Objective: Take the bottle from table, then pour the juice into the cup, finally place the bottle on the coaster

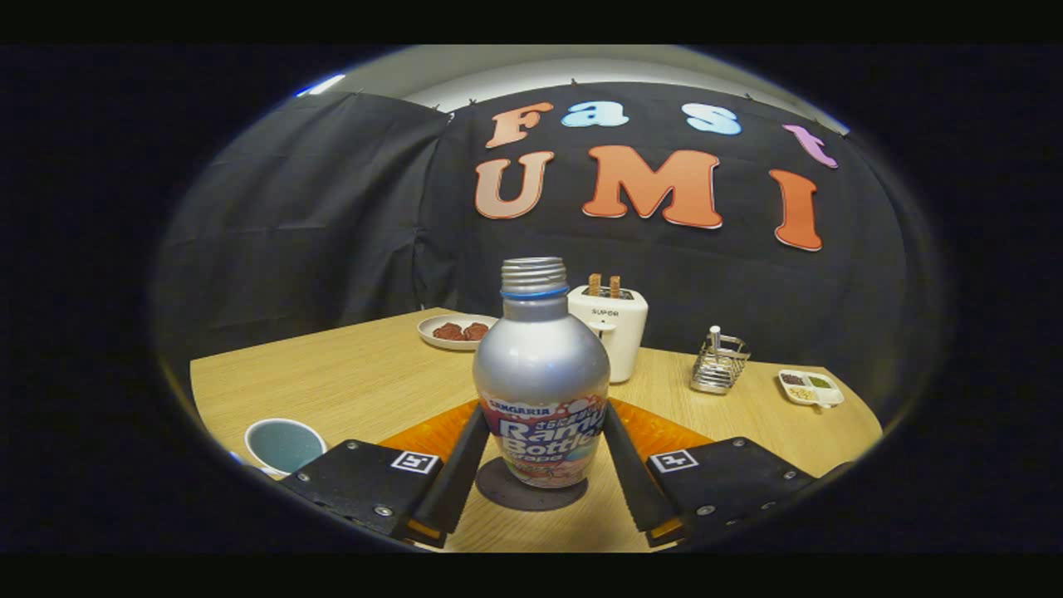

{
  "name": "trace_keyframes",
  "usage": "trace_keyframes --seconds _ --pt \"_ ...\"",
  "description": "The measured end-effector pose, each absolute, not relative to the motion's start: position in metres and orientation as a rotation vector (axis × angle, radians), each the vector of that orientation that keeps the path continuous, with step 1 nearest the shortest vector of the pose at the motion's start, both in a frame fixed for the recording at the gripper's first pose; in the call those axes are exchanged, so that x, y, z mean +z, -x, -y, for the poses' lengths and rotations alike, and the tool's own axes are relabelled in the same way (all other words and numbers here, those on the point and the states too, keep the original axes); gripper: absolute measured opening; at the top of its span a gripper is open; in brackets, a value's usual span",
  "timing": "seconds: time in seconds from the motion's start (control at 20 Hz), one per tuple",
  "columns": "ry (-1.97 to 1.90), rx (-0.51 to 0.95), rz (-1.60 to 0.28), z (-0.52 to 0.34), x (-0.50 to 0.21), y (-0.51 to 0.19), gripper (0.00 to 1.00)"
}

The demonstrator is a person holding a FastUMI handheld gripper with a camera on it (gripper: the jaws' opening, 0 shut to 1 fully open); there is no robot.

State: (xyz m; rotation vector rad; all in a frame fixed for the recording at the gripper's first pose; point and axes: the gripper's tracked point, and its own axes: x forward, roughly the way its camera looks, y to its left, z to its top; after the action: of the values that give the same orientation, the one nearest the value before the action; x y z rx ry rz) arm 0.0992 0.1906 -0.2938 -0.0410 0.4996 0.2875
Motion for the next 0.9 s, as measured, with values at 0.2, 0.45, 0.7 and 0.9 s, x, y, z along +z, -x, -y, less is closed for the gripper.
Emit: trace_keyframes --seconds 0.2,0.45,0.7,0.9 --pt "-0.011 0.296 -0.543 -0.19 -0.305 -0.093 0.77" --pt "-0.04 0.296 -0.57 -0.188 -0.317 -0.088 0.78" --pt "-0.049 0.284 -0.599 -0.184 -0.319 -0.086 0.81" --pt "-0.085 0.291 -0.562 -0.179 -0.301 -0.077 0.96"
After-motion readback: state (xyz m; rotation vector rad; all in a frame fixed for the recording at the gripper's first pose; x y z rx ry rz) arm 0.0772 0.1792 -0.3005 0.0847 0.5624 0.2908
